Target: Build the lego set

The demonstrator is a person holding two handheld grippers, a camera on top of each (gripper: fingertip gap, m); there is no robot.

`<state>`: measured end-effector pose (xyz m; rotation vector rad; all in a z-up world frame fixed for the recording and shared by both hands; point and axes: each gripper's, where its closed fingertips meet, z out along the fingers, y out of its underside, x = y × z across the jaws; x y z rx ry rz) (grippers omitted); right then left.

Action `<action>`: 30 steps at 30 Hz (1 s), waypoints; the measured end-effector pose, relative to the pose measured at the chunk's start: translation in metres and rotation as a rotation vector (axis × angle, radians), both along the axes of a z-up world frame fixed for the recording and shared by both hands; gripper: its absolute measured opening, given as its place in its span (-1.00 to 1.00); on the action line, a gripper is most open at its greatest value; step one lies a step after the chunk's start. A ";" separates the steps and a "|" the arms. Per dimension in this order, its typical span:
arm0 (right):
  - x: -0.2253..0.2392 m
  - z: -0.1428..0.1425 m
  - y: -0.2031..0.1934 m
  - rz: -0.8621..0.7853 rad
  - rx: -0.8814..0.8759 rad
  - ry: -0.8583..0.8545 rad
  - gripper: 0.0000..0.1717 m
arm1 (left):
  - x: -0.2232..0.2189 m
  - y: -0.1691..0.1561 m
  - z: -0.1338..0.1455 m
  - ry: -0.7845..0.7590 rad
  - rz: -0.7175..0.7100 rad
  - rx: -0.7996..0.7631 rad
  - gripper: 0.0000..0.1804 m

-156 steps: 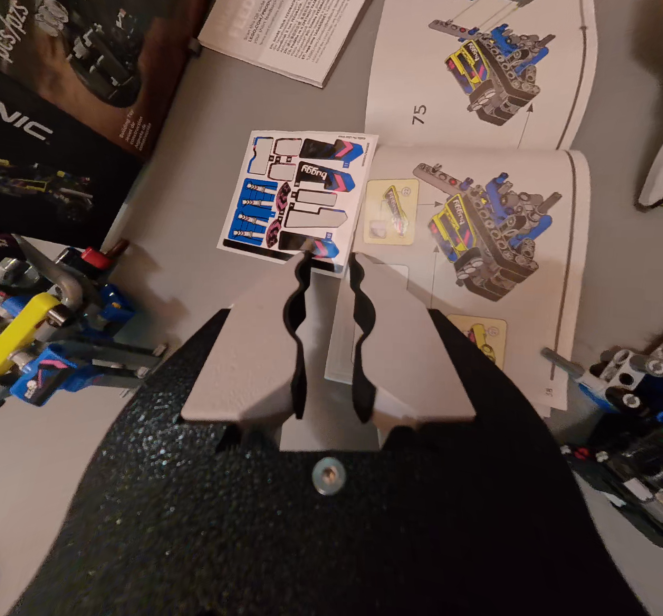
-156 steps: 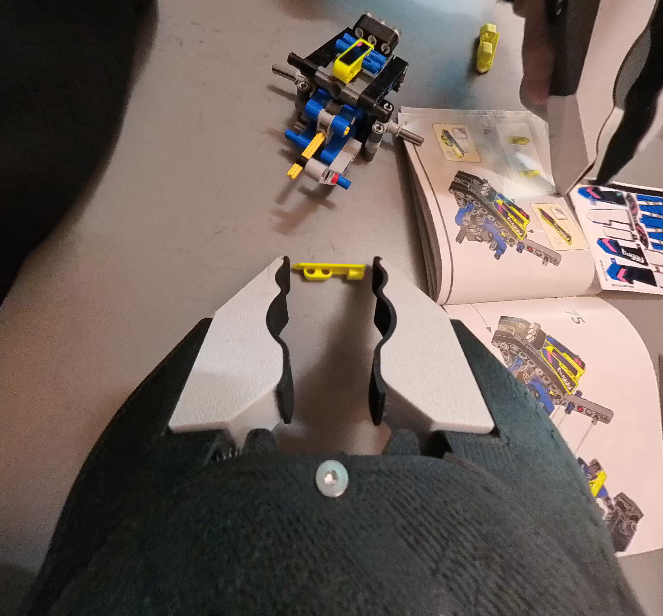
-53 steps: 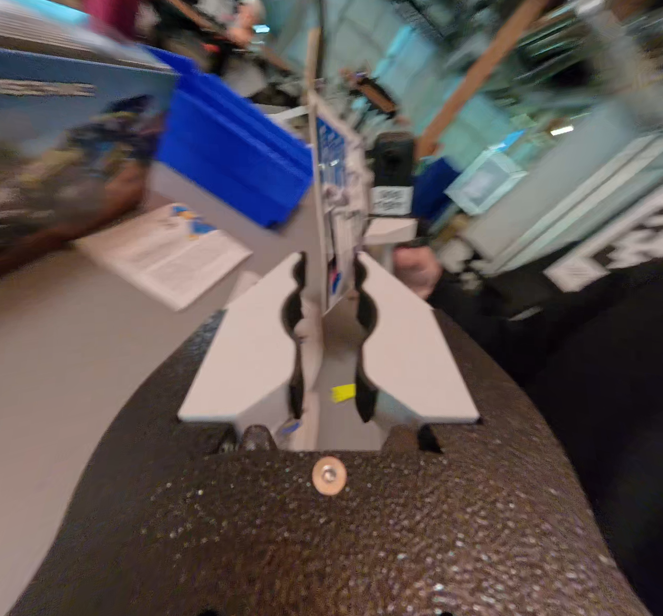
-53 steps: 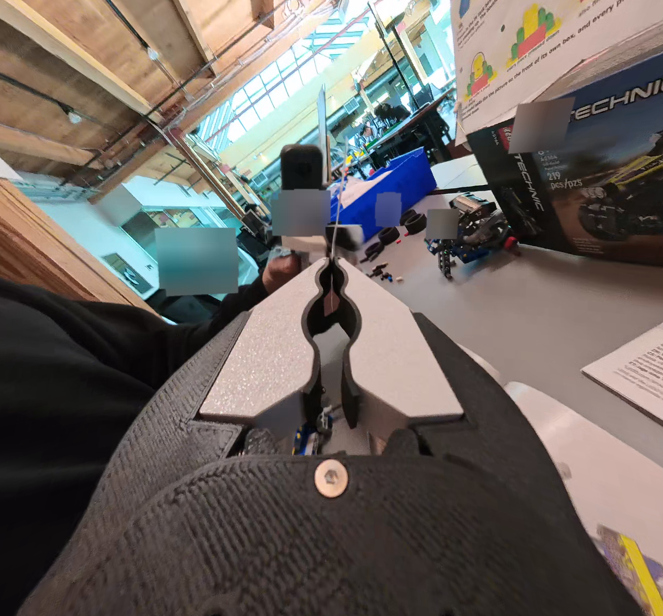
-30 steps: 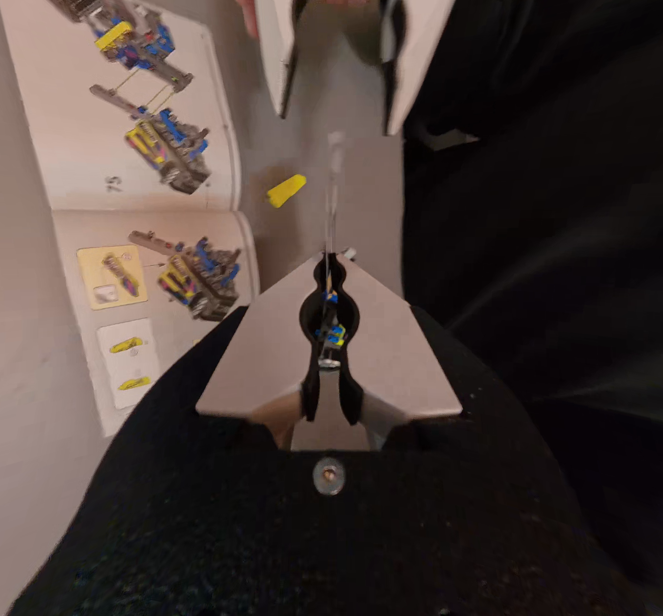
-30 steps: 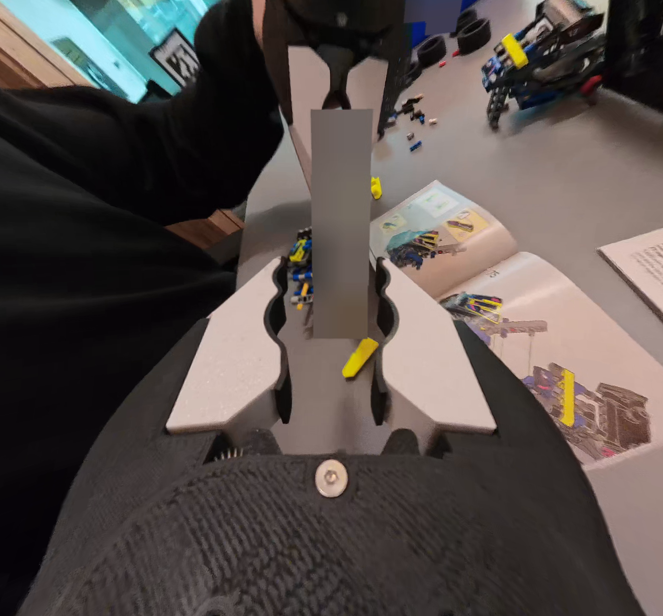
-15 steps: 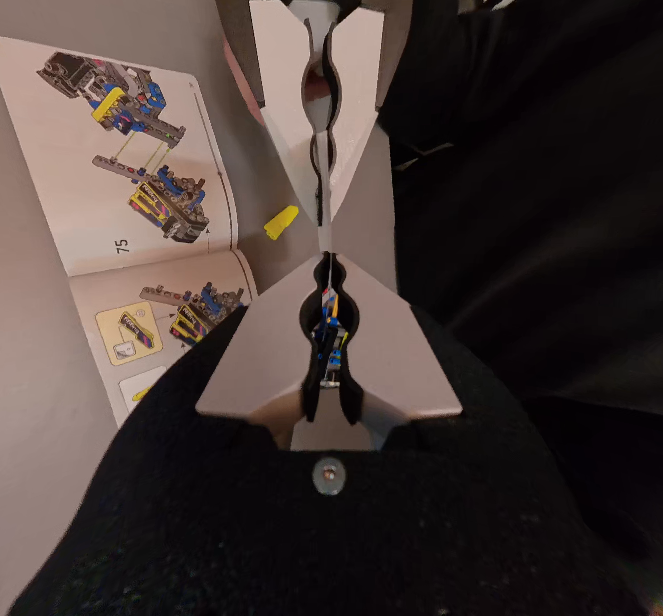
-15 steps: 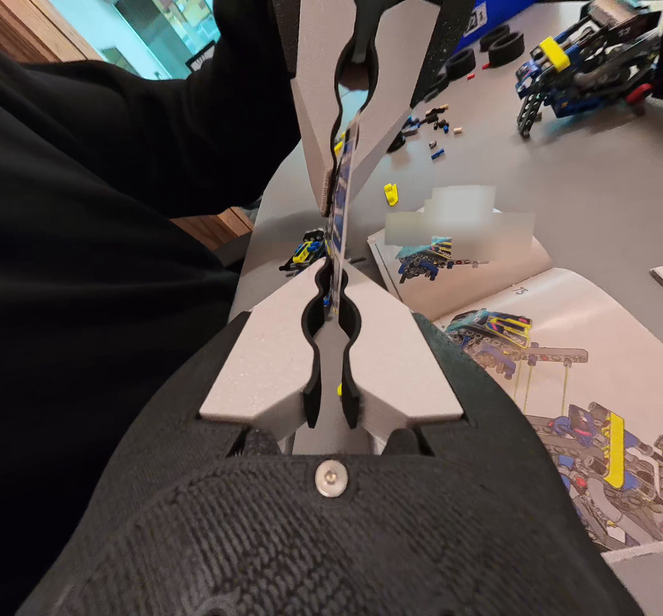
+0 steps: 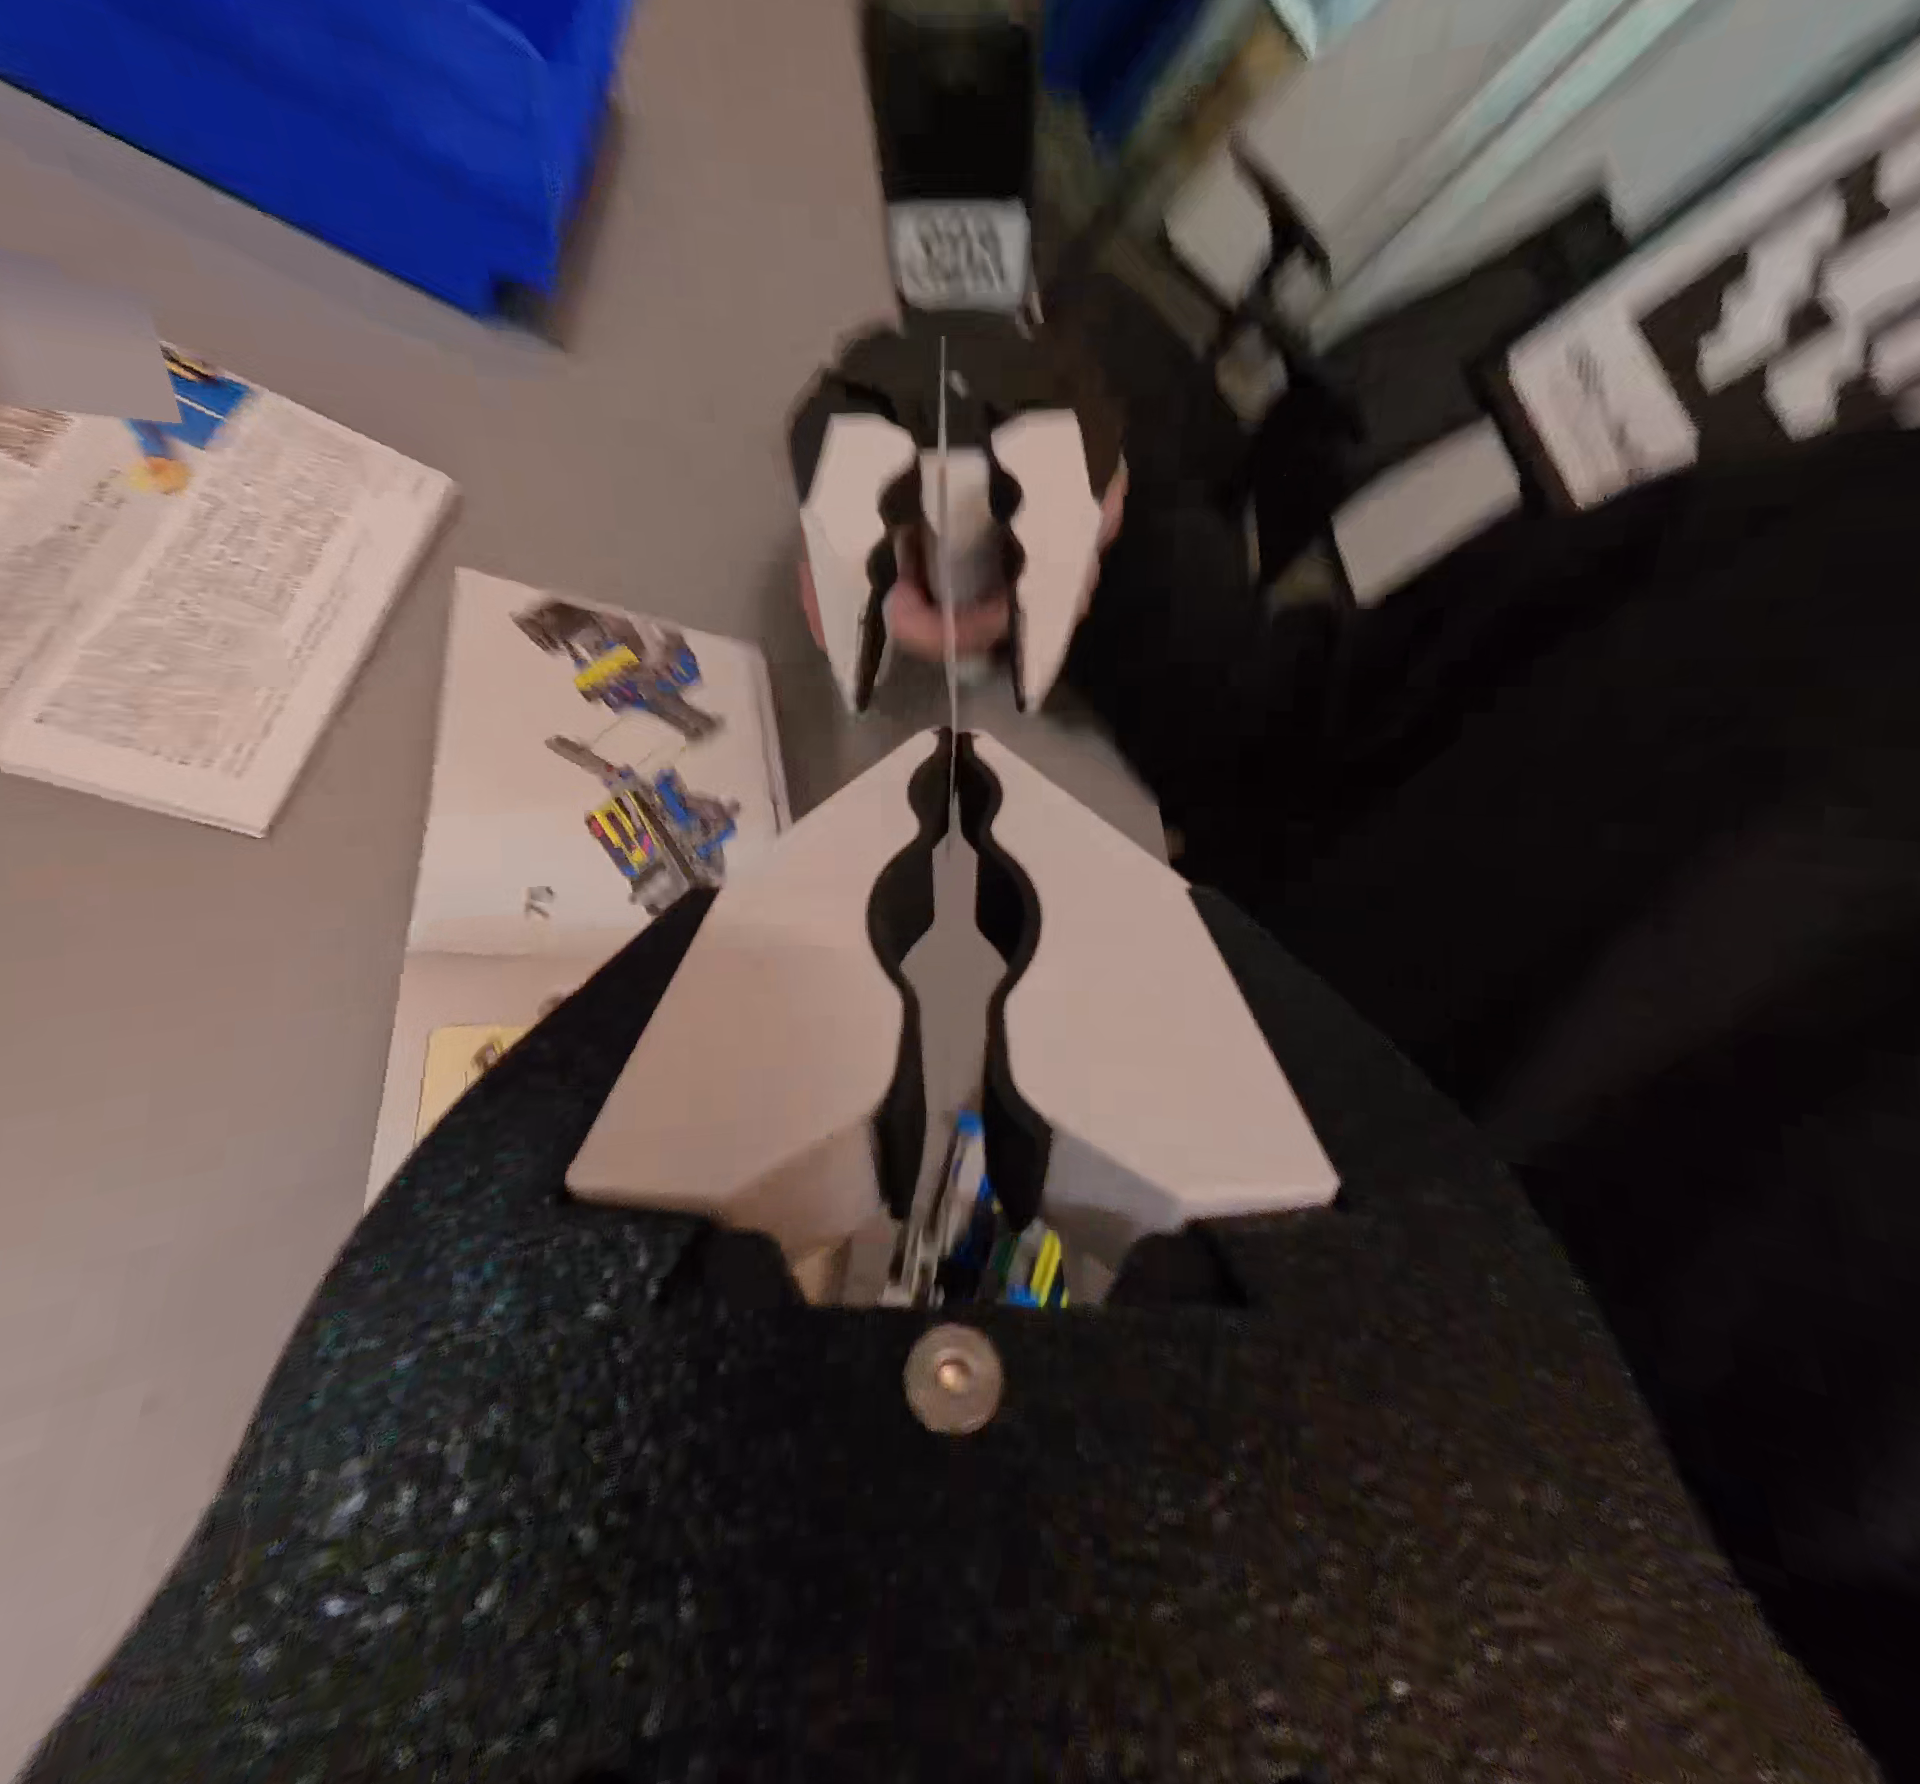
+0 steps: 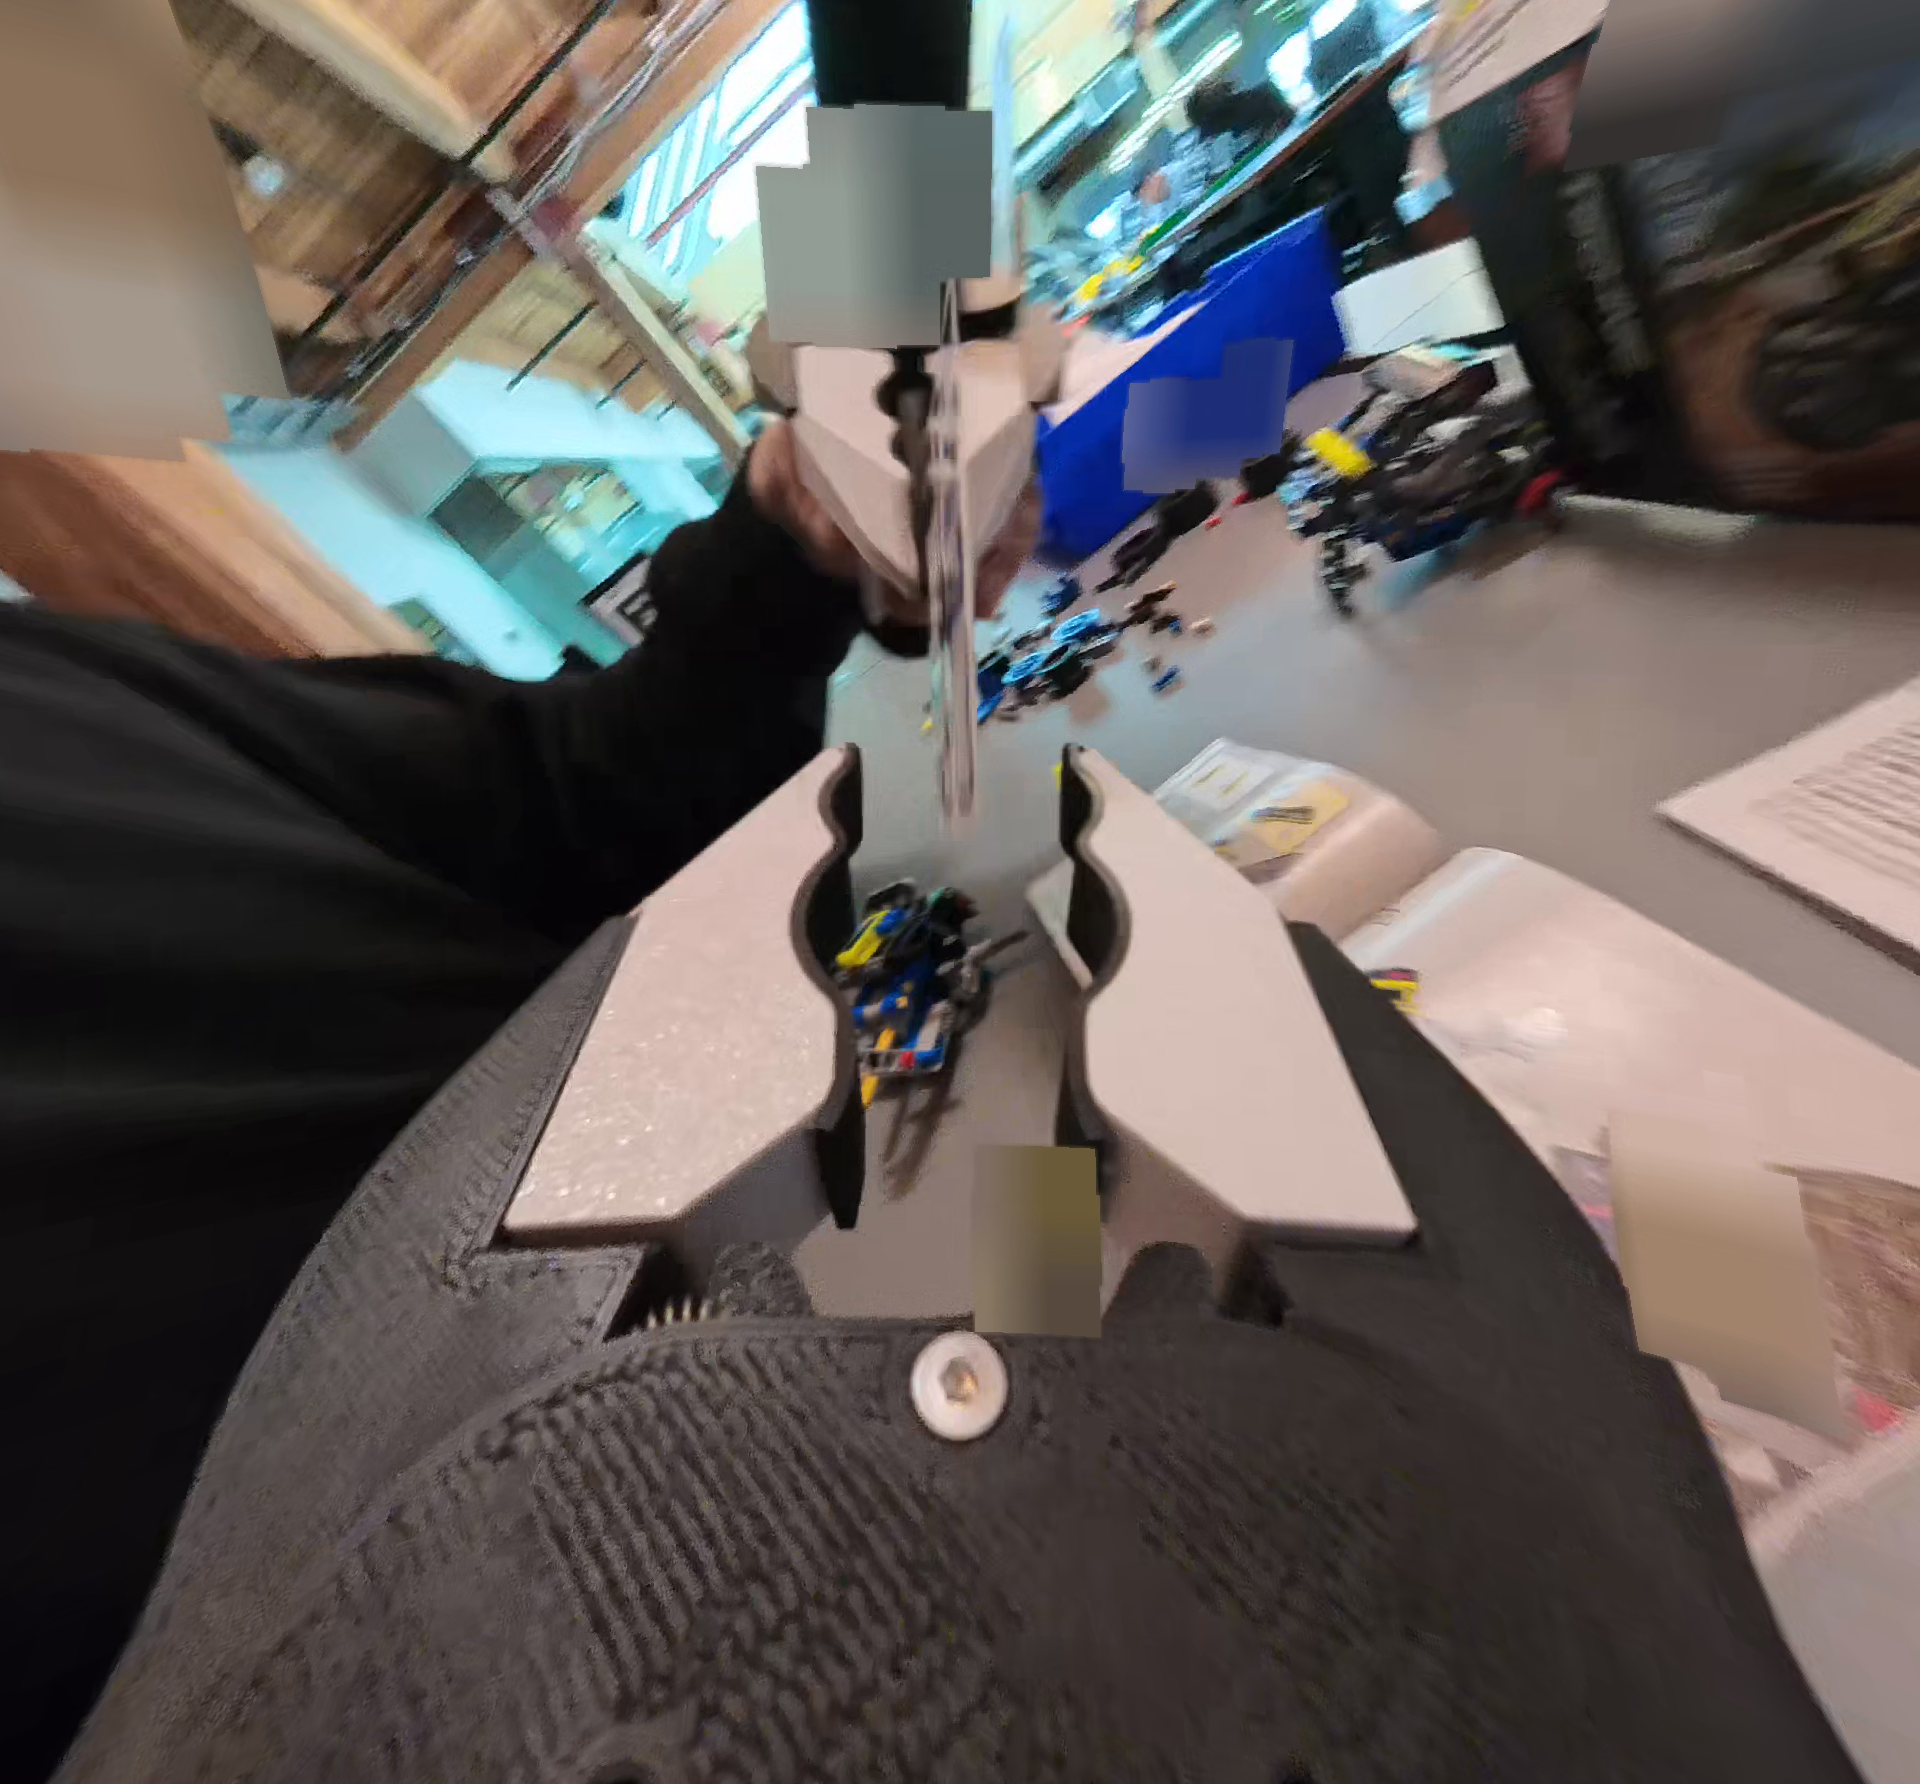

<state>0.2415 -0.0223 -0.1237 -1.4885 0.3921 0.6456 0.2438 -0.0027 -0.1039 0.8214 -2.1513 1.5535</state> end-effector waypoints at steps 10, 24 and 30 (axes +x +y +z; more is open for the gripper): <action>0.003 0.070 0.019 -0.274 0.389 0.077 -0.82 | 0.012 0.014 0.063 -0.104 0.684 -0.622 -1.00; -0.011 0.080 0.019 -0.229 0.515 0.144 -1.00 | -0.002 0.026 0.057 -0.092 0.799 -0.672 -1.00; -0.004 0.067 0.015 -0.234 0.376 0.202 -1.00 | -0.013 0.048 0.054 -0.521 0.772 -0.237 -0.76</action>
